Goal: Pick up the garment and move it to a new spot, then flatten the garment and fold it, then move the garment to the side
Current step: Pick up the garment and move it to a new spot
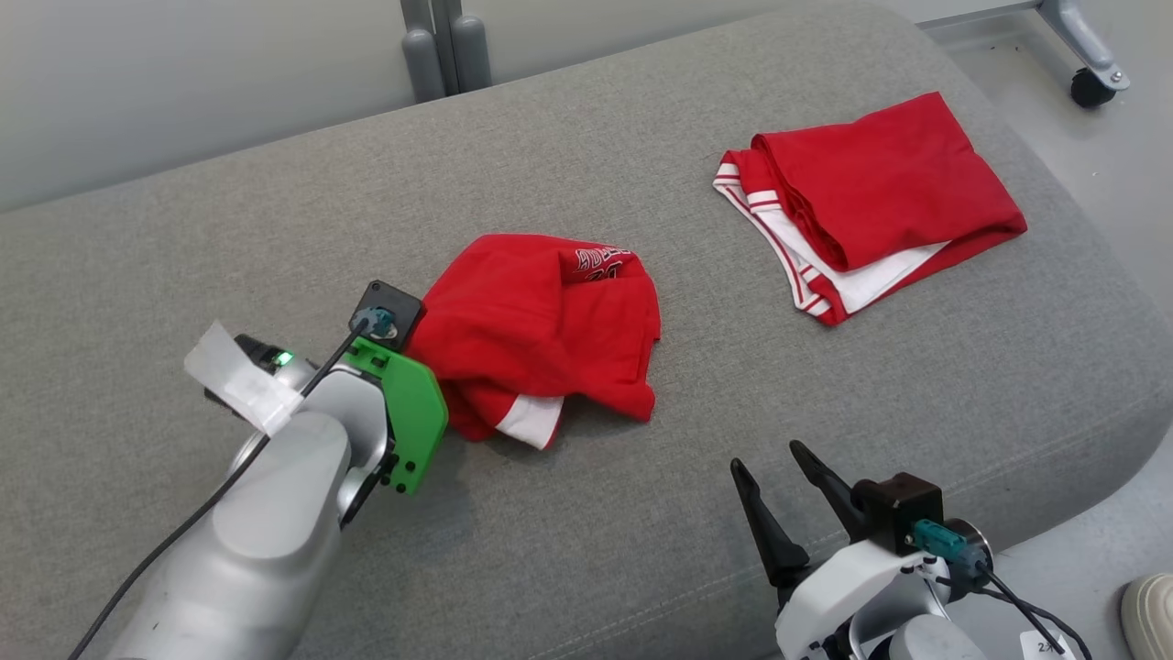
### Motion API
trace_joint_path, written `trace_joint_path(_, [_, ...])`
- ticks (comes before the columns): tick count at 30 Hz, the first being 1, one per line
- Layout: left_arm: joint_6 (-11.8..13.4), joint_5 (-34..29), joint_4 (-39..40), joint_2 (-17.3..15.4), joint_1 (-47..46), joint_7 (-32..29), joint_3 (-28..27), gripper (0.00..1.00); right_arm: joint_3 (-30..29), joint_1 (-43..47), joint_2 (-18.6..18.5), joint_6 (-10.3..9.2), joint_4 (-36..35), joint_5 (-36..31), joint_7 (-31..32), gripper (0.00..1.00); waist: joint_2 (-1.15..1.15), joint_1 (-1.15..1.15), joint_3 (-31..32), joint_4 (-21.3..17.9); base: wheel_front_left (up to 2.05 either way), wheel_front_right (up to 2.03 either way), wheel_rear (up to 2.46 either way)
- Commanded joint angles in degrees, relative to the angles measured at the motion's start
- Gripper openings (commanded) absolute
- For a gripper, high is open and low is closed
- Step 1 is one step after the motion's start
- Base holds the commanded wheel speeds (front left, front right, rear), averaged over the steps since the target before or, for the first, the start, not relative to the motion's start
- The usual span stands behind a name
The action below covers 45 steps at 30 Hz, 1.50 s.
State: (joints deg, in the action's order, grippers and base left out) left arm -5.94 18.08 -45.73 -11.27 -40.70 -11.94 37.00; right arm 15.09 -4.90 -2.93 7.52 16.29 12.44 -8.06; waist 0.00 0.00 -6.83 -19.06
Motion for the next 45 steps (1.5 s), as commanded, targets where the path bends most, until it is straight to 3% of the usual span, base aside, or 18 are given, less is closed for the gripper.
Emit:
trace_joint_path(1, [0.4, -0.4, -1.0, -0.8, 0.6, 0.4, 0.0, 0.00, 0.1, -0.6, 0.0, -0.07, 0.1, 0.2, -0.4, 1.00, 0.00, 0.00, -0.2, 0.6, 0.00, 0.00, 0.00])
trace_joint_path(8, [1.6, -0.1, -8.0, -2.1, 0.2, 3.5, -0.4, 0.00, 0.5, -1.4, 0.0, -0.07, 1.0, 0.6, -0.7, 1.00, 0.00, 0.00, 0.3, 2.5, 0.00, 0.00, 0.00])
trace_joint_path(9, [1.8, 0.0, -8.7, -1.9, 0.0, 3.9, -0.5, 0.22, 0.5, -1.5, 0.0, -0.07, 1.1, 0.7, -0.7, 1.00, 0.00, 0.00, 0.5, 2.7, 0.00, 0.00, 0.00])
trace_joint_path(10, [1.9, 0.1, -9.3, -1.7, -0.1, 4.6, -0.5, 0.70, 0.5, -1.5, 0.0, -0.07, 1.2, 0.7, -0.7, 1.00, 0.00, 0.00, 0.7, 3.0, 0.00, 0.00, 0.00])
trace_joint_path(11, [2.1, 0.3, -9.9, -1.5, -0.2, 5.1, -0.7, 1.00, 0.4, -1.5, 0.0, -0.07, 1.3, 0.8, -0.7, 1.00, 0.00, 0.00, 0.9, 3.2, 0.00, 0.00, 0.00])
trace_joint_path(19, [3.4, 3.1, -11.7, -0.9, 0.8, 8.9, -3.1, 1.00, -0.5, -0.4, 0.0, -0.07, 1.8, 0.4, -0.4, 1.00, 0.00, 0.00, 3.0, 5.5, 0.00, 0.00, 0.00])
trace_joint_path(28, [5.8, 9.1, -3.6, -0.9, 5.8, 24.7, -10.3, 1.00, -2.8, 1.7, 0.0, -0.07, 1.0, -0.1, 0.1, 1.00, 0.00, 0.00, 5.9, 9.1, 0.00, 0.00, 0.00])
trace_joint_path(32, [6.8, 10.4, 4.4, -1.0, 10.4, 27.1, -14.0, 1.00, -3.5, 2.5, 0.0, -0.07, 0.6, -0.2, 0.3, 1.00, 0.00, 0.00, 6.9, 10.7, 0.00, 0.00, 0.00])
trace_joint_path(37, [9.0, 7.7, 21.6, 0.1, 20.1, 27.1, -21.7, 1.00, -4.0, 3.2, 0.0, -0.06, 0.0, -0.2, 0.4, 1.00, 0.00, 0.00, 7.7, 12.2, 0.00, 0.00, 0.00])
trace_joint_path(45, [6.1, 2.3, 36.5, 4.5, 33.9, 27.1, -29.3, 1.00, -4.5, 4.0, 0.0, -0.06, -0.6, -0.4, 0.7, 1.00, 0.00, 0.00, 8.7, 14.2, 0.00, 0.00, 0.00])
